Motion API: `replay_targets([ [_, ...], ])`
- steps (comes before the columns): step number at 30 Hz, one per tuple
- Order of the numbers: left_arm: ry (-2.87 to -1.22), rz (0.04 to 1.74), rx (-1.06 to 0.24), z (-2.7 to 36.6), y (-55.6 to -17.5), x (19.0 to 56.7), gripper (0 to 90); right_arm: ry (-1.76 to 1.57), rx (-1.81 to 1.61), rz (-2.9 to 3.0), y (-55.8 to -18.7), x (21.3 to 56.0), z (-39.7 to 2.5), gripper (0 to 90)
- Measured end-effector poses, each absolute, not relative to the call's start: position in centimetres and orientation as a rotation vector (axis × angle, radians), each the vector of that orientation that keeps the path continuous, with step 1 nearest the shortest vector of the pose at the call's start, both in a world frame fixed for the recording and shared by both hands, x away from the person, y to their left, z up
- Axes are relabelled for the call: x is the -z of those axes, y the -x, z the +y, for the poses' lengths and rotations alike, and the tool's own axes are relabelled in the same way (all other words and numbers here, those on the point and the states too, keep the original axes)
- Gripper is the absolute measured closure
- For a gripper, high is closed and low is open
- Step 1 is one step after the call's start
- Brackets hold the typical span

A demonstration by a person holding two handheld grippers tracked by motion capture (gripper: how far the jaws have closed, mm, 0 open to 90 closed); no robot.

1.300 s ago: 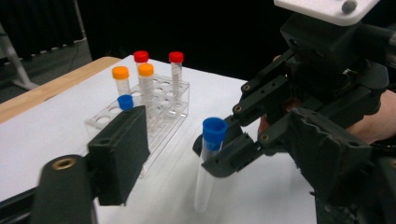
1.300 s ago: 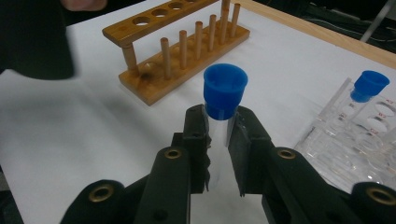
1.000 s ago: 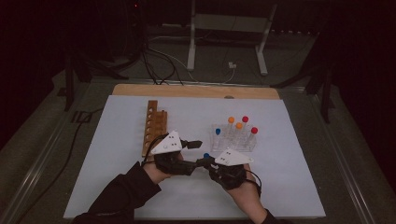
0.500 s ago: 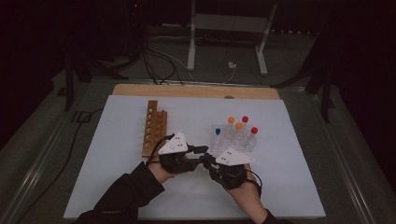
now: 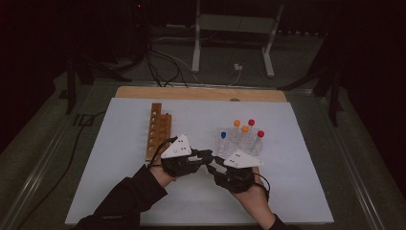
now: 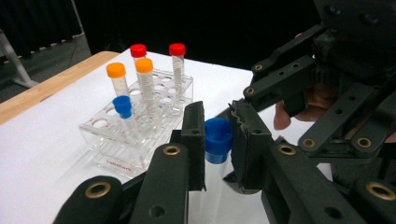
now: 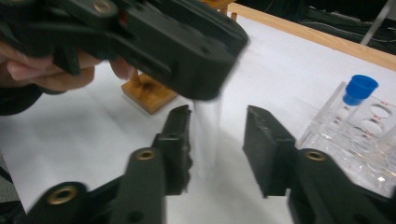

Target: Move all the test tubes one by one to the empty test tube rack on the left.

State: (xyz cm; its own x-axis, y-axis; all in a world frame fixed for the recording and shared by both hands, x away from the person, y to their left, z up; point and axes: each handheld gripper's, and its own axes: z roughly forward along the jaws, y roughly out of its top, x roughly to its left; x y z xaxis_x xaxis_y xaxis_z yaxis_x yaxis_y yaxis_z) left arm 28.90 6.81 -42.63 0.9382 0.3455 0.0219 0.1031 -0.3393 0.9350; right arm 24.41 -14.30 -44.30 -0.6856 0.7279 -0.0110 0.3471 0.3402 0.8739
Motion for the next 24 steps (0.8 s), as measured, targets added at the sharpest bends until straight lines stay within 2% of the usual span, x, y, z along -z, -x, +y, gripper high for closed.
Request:
replay_targets([
  [1,-1.913,0.326,-0.256,6.8,-28.9,42.6,77.8,-0.945,-1.292,2.209,-24.4,44.3,-14.3,56.9],
  [2,-1.915,0.325,-0.264,7.0,-28.9,42.5,77.8,-0.948,-1.298,2.195,-24.5,44.3,-14.6,50.2],
  [3,-1.915,0.325,-0.268,7.1,-29.0,42.4,77.8,-0.948,-1.298,2.195,-24.5,44.3,-14.6,50.2],
  [6,-1.914,0.336,-0.281,7.7,-29.2,42.1,77.8,-0.955,-1.315,2.187,-24.6,44.3,-14.9,40.3],
  [7,-1.906,0.344,-0.279,7.9,-29.3,42.0,77.8,-0.951,-1.321,2.175,-24.5,44.3,-14.9,33.9],
  [8,-1.902,0.350,-0.281,8.1,-29.4,41.9,77.8,-0.951,-1.321,2.175,-24.5,44.3,-14.9,33.9],
  [9,-1.905,0.353,-0.289,8.3,-29.5,41.8,77.8,-0.953,-1.307,2.177,-24.5,44.4,-14.8,25.2],
  [10,-1.905,0.353,-0.296,8.4,-29.6,41.7,77.8,-0.953,-1.307,2.177,-24.5,44.4,-14.8,25.2],
  [12,-1.893,0.365,-0.296,8.9,-29.9,41.5,77.8,-0.951,-1.307,2.168,-24.5,44.5,-14.7,14.9],
  [13,-1.890,0.365,-0.313,9.1,-30.0,41.3,77.8,-0.951,-1.307,2.168,-24.5,44.5,-14.7,14.9],
  [18,-1.884,0.391,-0.342,10.2,-30.7,40.6,77.8,-0.929,-1.342,2.199,-24.5,44.6,-14.8,3.1],
  [24,-1.878,0.421,-0.393,11.4,-31.5,40.1,77.8,-0.906,-1.361,2.211,-24.5,44.6,-14.8,0.6],
])
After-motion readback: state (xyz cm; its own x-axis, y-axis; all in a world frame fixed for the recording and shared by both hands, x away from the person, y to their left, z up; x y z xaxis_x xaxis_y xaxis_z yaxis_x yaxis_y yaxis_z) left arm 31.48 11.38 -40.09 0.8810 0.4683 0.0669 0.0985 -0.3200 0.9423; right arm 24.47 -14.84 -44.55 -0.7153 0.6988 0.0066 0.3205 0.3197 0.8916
